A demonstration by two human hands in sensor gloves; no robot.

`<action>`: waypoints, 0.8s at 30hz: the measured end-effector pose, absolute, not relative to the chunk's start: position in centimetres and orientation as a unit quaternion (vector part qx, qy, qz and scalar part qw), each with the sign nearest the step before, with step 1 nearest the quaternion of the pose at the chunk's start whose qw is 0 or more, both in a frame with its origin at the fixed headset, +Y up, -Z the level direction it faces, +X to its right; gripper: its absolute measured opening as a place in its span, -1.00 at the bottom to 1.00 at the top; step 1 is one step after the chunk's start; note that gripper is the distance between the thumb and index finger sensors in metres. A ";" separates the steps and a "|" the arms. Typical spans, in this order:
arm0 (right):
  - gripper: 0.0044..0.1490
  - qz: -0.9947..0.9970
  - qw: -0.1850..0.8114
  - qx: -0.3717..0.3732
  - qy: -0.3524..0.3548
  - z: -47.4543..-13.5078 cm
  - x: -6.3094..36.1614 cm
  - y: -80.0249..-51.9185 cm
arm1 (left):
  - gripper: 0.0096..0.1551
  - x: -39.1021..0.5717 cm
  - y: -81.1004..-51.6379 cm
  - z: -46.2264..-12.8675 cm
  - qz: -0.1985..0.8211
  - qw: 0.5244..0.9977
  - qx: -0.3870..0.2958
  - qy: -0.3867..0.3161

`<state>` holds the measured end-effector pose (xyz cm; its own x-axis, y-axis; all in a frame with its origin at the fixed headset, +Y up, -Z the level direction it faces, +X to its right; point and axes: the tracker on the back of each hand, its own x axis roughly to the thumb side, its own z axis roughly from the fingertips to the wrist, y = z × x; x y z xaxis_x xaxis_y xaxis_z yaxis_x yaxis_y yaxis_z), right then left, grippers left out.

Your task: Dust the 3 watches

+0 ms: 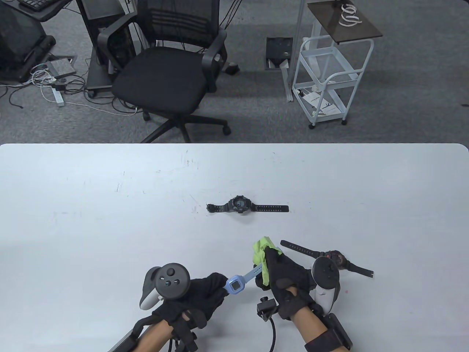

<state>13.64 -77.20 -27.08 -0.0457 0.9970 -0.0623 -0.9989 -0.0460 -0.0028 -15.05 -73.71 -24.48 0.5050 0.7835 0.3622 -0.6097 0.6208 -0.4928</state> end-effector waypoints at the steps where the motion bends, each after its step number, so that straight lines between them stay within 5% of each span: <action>1: -0.34 0.722 0.691 -0.023 0.022 -27.1 13.6 -77.2 | -0.43 -15.1 -73.7 -24.5 0.408 0.854 -0.152 -0.285; 24: -0.33 0.715 0.698 -0.023 0.020 -27.2 13.8 -77.2 | -0.43 -15.2 -73.6 -24.5 0.407 0.855 -0.150 -0.283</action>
